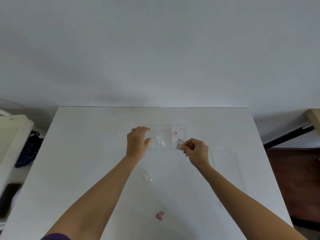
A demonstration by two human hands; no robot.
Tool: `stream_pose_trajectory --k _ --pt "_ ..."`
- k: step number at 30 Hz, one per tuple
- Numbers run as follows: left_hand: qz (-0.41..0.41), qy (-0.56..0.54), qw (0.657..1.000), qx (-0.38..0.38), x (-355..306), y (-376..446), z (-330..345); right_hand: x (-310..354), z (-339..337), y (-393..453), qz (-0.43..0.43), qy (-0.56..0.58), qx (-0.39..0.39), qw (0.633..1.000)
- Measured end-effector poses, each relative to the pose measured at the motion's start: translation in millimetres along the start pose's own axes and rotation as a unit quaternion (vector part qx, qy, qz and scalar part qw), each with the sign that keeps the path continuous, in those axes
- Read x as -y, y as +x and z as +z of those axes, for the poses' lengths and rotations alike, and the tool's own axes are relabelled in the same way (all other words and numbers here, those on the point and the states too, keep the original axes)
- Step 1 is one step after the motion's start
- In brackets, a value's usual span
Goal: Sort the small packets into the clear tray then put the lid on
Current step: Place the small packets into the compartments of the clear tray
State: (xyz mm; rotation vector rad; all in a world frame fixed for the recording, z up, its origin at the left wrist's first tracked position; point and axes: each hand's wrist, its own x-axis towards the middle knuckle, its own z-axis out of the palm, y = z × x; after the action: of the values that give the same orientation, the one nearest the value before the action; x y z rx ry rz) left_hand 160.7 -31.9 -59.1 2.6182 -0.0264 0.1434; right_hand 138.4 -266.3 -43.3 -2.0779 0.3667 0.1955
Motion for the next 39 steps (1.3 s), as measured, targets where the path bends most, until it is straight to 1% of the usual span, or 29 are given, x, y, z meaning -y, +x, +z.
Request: stream_pose_trajectory --k 2,5,9,12,17,23,28,31,33,36,37,39 --pt "-0.04 -0.02 0.998 -0.037 11.2 -16.3 -7.8 7.3 3.6 4.1 -0.009 -0.009 0.003 1.0" --pt "-0.099 -0.024 0.994 -0.048 35.3 -49.0 -15.1 18.4 11.7 11.7 -0.024 -0.034 0.001 0.999" --pt "-0.208 -0.023 0.978 -0.02 69.1 -92.3 -20.2 33.0 26.4 24.1 -0.042 -0.066 -0.003 0.997" --pt "-0.268 -0.03 0.963 0.024 85.2 -112.9 -21.1 42.0 38.0 31.9 -0.051 -0.09 -0.004 0.995" --pt "-0.259 -0.069 0.961 0.073 88.9 -127.8 -19.9 47.3 55.8 39.4 -0.036 -0.121 0.003 0.992" --pt "-0.248 -0.052 0.963 0.086 85.4 -126.5 -22.4 42.0 69.8 40.8 -0.028 -0.156 0.02 0.987" --pt "-0.233 -0.016 0.967 0.103 81.9 -120.6 -25.8 38.9 78.0 41.3 -0.042 -0.184 0.031 0.982" --pt "-0.246 -0.024 0.963 0.107 80.9 -120.2 -26.5 36.9 77.2 40.4 -0.05 -0.191 0.032 0.98" --pt "-0.259 -0.034 0.959 0.11 79.9 -120.0 -26.8 36.9 74.8 37.0 -0.069 -0.194 0.029 0.978" --pt "-0.273 -0.05 0.954 0.113 77.1 -121.2 -26.0 35.1 65.6 19.0 -0.121 -0.179 0.024 0.976" --pt "-0.273 -0.052 0.954 0.113 75.9 -121.4 -26.9 32.4 62.2 10.2 -0.142 -0.171 0.028 0.975" --pt "-0.245 -0.057 0.959 0.129 63.9 -126.1 -26.6 11.0 45.1 -23.7 -0.163 -0.154 0.045 0.973"
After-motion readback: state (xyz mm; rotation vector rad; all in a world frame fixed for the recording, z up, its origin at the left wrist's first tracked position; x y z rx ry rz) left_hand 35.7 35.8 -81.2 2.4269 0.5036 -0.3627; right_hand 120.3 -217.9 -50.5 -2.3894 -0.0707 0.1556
